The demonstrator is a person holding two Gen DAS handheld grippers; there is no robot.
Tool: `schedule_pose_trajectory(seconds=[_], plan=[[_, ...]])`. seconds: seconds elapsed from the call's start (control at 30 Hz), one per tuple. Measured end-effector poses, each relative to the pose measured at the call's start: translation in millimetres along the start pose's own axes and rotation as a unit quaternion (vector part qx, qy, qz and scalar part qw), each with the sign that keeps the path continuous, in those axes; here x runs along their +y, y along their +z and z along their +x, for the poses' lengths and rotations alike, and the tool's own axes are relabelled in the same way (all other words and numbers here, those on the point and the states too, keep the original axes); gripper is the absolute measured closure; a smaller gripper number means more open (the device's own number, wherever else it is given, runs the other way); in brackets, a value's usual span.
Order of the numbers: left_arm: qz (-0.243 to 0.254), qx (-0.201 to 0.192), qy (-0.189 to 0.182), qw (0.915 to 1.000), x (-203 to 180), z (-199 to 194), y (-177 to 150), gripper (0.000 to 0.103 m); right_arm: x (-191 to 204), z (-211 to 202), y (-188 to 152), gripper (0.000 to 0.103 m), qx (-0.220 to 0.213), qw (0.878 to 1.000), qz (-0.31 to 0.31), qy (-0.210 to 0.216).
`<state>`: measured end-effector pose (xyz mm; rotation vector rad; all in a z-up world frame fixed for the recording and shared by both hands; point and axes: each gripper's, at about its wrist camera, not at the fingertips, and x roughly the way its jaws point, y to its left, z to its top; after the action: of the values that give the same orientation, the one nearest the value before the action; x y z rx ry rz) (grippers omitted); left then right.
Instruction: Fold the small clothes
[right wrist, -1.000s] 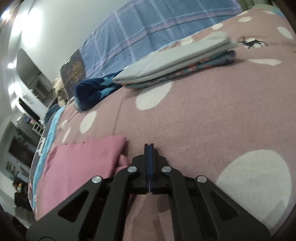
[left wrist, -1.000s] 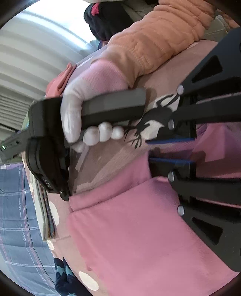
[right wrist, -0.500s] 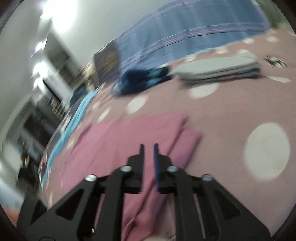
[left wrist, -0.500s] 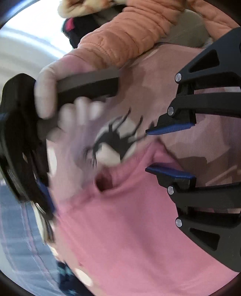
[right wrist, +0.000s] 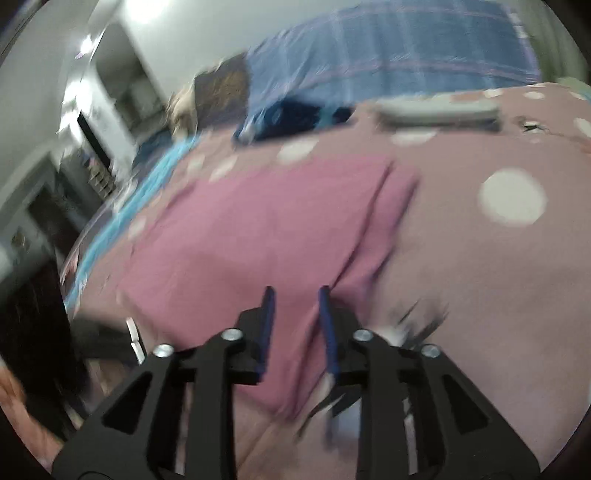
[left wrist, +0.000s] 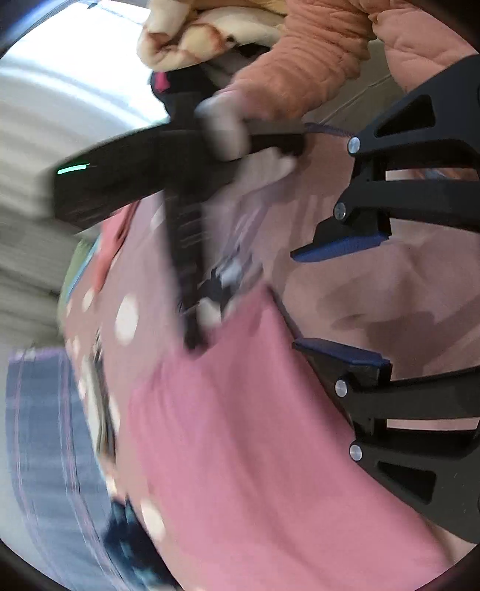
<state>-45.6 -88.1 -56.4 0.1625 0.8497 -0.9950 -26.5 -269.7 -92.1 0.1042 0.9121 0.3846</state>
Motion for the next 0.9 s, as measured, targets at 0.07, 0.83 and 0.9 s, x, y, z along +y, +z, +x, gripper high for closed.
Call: schedule_pose_trajectory(seconds=[0.07,0.83,0.9], plan=[[-0.031,-0.025,0.035,0.9986,22.3,-27.1,-11.6,0.059,8.1,5.6,-12.3,0.075,0.002,0.999,-0.016,-0.040],[-0.266,-0.139,0.171,0.9384,236.8,-175.9,-135.5,0.053,246.1,76.2,116.3,0.062,0.038,0.985,-0.165,0.038],[-0.260,-0.131,0.153,0.9442,243.7,-161.9,-127.2,0.053,262.9,100.0,133.8,0.062,0.054,0.982,-0.175,0.040]])
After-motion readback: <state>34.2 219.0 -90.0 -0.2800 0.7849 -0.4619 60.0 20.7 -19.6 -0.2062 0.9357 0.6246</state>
